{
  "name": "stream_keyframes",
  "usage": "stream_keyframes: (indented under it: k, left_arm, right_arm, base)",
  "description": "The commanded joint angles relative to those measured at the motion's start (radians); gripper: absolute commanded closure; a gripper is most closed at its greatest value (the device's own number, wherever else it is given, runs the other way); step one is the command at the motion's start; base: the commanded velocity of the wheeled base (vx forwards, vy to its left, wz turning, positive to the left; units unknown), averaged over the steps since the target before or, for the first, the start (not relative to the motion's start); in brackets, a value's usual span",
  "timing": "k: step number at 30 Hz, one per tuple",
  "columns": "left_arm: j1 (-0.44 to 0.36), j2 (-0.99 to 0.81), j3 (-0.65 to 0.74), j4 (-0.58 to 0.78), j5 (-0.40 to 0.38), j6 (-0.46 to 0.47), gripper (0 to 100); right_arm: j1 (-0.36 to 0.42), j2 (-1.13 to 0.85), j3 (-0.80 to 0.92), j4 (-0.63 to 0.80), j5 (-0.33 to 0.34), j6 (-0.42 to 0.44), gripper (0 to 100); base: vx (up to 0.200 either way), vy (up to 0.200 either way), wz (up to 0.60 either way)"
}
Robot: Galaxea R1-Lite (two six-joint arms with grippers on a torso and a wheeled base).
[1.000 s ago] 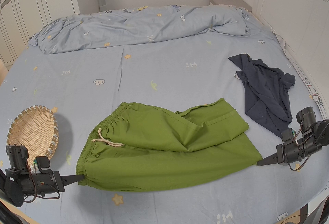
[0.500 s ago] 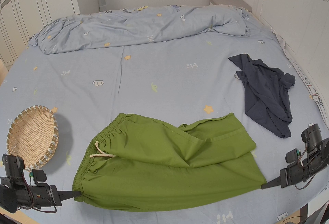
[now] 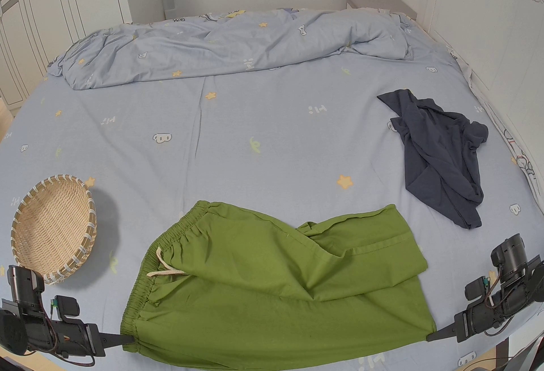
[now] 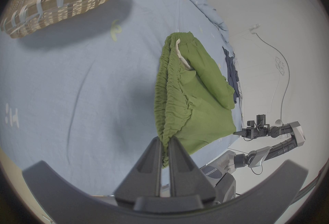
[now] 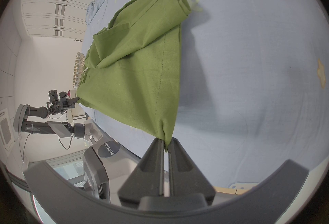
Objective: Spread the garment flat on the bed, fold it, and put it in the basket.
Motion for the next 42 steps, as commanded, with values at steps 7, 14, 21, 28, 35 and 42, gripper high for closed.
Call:
stream_keyframes:
  k: [7, 14, 21, 28, 35, 42]
  left_arm:
    - [-0.002, 0.037, 0.018, 0.017, 0.002, 0.01, 100]
    - [-0.01, 0.088, 0.018, 0.016, 0.003, 0.01, 0]
    - [-0.048, 0.111, 0.018, 0.02, 0.003, 0.01, 0]
    - [-0.044, 0.103, 0.018, 0.019, 0.003, 0.01, 0]
    - [0.027, -0.041, -0.053, 0.008, 0.016, 0.002, 0]
    - [-0.048, -0.058, -0.337, 0.099, 0.2, -0.038, 0]
  right_arm:
    - [0.002, 0.119, 0.066, -0.113, 0.002, 0.001, 100]
    - [0.002, 0.124, 0.073, -0.133, 0.003, 0.001, 100]
    - [0.005, 0.122, 0.079, -0.133, 0.003, -0.002, 0]
    - [0.005, 0.089, 0.09, -0.144, 0.006, -0.002, 0]
    - [-0.042, -0.086, 0.027, -0.14, 0.002, -0.002, 0]
    - [-0.084, -0.125, -0.226, -0.115, 0.002, -0.001, 0]
  base:
    - [0.0, 0.0, 0.0]
    - [0.0, 0.0, 0.0]
    - [0.0, 0.0, 0.0]
    - [0.0, 0.0, 0.0]
    - [0.0, 0.0, 0.0]
    - [0.0, 0.0, 0.0]
